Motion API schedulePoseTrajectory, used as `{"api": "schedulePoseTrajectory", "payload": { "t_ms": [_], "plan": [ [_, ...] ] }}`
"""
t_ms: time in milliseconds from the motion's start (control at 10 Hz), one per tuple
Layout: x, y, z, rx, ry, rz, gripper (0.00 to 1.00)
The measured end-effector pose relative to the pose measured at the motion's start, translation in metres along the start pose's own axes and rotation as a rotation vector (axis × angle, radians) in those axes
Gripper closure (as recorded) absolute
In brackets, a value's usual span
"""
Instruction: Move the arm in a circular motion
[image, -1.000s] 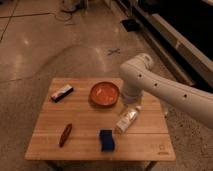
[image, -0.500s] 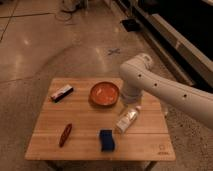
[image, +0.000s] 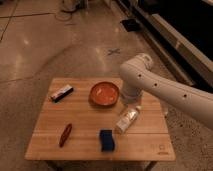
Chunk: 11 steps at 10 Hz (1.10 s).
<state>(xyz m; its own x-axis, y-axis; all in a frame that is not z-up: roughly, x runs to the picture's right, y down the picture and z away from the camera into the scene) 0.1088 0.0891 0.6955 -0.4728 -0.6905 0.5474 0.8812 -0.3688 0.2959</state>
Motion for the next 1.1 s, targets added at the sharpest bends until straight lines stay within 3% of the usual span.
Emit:
{"api": "schedulePoseTrajectory", "payload": {
  "t_ms": [300, 700, 900, 1100],
  "plan": [
    [0.006, 0.024, 0.002, -0.043, 0.009, 0.027, 0.28],
    [0.045, 0.068, 0.012, -0.11, 0.036, 0.067, 0.28],
    [0.07, 0.073, 0.015, -0.127, 0.046, 0.055, 0.28],
    [0.104, 0.061, 0.018, -0.125, 0.053, 0.014, 0.28]
  ]
}}
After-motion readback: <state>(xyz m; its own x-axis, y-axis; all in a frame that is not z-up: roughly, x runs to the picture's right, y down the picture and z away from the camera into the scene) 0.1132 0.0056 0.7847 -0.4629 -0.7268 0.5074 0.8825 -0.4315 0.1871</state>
